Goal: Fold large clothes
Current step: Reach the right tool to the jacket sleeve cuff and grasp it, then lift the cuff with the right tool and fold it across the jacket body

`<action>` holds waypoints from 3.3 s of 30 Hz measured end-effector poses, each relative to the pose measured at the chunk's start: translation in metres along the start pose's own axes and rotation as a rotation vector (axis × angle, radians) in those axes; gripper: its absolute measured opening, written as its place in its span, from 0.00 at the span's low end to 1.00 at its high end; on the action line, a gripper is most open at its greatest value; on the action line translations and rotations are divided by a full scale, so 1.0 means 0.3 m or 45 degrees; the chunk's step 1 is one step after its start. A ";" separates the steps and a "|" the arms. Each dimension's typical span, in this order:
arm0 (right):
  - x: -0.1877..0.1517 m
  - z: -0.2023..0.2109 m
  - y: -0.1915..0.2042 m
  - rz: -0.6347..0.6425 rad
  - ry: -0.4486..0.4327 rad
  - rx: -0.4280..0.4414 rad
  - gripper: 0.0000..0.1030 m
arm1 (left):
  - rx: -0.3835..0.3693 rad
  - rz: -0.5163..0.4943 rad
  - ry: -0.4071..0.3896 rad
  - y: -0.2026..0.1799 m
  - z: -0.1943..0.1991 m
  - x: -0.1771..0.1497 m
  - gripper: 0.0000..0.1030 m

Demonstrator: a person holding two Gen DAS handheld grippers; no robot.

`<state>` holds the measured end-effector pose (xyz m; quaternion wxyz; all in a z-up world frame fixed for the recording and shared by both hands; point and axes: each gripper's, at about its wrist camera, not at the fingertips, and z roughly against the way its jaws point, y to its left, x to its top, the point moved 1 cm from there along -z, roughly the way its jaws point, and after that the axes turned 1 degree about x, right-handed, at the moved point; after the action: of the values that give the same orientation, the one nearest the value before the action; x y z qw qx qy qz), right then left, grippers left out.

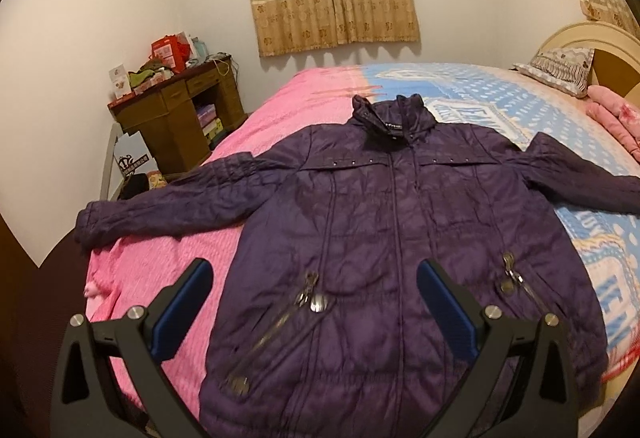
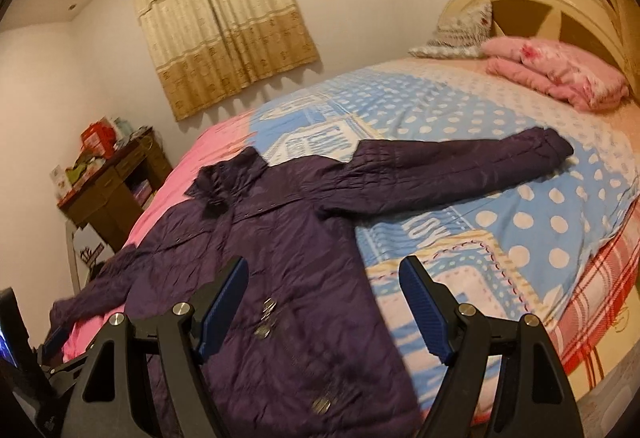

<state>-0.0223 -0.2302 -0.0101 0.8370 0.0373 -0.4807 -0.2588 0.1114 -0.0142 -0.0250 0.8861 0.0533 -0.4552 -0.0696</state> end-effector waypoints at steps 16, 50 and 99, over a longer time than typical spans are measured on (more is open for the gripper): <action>0.142 -0.207 -0.813 -0.759 -0.112 0.029 0.50 | 0.049 0.101 0.120 0.076 -0.468 0.078 1.00; 0.351 -0.454 -1.342 -1.147 -0.194 -0.184 0.97 | 0.022 0.163 0.191 0.069 -0.562 -0.013 1.00; -0.138 -0.854 0.688 0.385 0.632 0.936 0.73 | -0.007 0.427 0.176 0.449 -0.454 -0.040 1.00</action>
<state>0.2542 -0.0802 -0.1155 0.8863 0.3216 -0.3258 0.0701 0.2252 0.1248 -0.0924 0.9145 -0.0211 -0.3956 0.0816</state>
